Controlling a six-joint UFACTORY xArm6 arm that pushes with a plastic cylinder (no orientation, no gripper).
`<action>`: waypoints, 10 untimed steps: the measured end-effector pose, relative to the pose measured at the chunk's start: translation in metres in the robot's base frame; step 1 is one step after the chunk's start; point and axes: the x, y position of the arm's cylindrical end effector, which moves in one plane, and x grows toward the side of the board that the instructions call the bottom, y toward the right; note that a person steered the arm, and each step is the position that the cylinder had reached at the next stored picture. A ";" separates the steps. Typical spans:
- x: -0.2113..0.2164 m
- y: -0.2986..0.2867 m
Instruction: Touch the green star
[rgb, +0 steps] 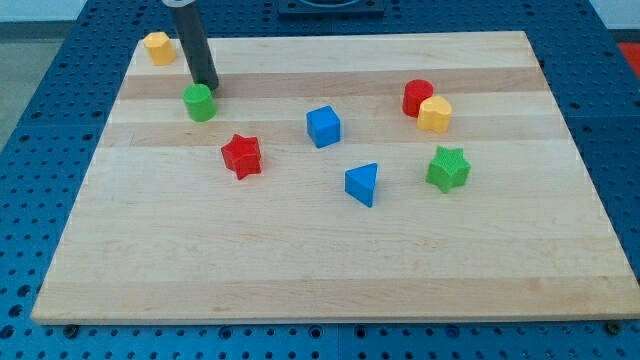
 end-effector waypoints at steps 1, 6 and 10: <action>0.007 0.023; 0.015 0.122; 0.040 0.202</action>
